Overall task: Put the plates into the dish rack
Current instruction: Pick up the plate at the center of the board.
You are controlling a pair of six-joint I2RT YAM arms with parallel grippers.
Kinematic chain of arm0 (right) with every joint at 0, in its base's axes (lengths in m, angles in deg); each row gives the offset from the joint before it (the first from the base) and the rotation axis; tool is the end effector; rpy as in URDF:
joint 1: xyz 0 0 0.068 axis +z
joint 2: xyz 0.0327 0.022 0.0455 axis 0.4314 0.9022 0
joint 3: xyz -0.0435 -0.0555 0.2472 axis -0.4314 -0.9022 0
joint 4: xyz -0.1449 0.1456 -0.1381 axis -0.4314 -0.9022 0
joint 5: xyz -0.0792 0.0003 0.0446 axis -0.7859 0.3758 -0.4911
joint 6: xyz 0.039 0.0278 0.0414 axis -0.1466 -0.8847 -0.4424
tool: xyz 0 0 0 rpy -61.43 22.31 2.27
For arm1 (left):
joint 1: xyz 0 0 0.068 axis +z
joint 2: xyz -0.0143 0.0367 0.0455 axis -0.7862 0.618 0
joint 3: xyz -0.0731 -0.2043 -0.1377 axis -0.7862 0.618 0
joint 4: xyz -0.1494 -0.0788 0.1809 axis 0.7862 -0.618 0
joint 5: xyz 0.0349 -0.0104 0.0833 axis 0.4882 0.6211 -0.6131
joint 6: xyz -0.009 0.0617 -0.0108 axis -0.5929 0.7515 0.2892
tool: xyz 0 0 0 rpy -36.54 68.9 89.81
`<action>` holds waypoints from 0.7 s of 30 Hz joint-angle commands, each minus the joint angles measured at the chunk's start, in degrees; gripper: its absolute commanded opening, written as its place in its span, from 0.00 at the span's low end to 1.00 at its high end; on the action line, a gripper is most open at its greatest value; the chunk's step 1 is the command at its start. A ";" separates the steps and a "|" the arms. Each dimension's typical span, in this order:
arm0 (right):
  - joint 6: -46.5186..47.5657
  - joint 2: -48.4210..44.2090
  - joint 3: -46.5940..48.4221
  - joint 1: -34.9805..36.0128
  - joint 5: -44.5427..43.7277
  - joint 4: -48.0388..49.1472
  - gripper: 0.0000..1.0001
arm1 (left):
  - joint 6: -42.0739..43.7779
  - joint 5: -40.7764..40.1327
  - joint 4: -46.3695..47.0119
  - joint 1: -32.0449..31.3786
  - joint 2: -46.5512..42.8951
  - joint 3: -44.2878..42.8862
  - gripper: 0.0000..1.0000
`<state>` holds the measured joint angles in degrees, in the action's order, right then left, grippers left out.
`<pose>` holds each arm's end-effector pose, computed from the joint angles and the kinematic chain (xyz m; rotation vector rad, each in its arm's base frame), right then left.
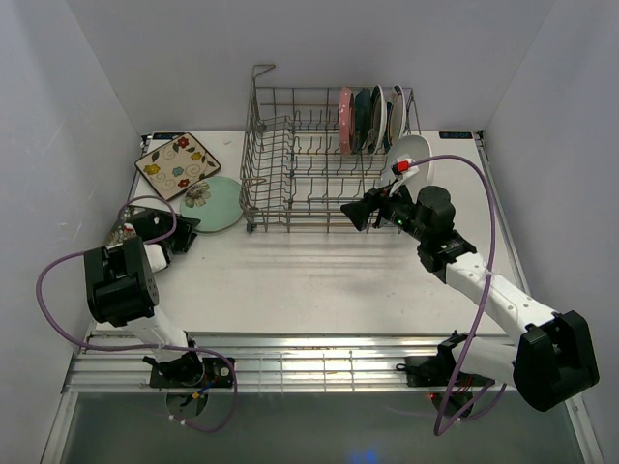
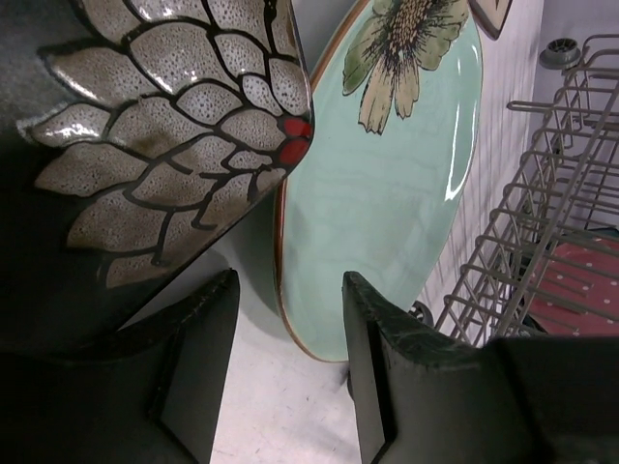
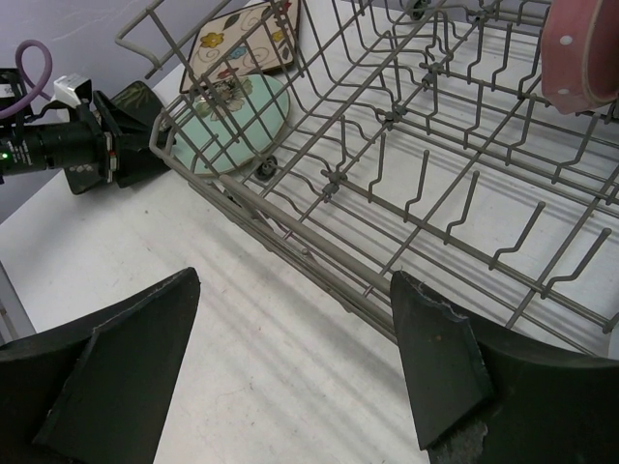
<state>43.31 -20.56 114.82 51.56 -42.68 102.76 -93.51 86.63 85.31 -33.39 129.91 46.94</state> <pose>0.2401 0.1329 0.2967 -0.3922 1.6228 0.7825 0.2925 0.0816 0.1113 -1.2624 1.9404 -0.7020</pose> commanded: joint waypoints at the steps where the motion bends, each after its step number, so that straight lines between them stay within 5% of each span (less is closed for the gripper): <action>1: -0.35 0.47 0.01 0.19 -0.01 3.59 0.85 | -1.56 -2.99 0.06 -0.77 1.70 -1.62 0.57; 21: -0.88 -0.23 -0.95 0.19 0.25 4.30 0.85 | -1.04 -6.06 1.29 -3.58 1.62 -2.86 0.13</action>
<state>43.18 -20.13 114.06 51.56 -42.66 104.01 -96.04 82.41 86.90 -36.26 133.50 44.91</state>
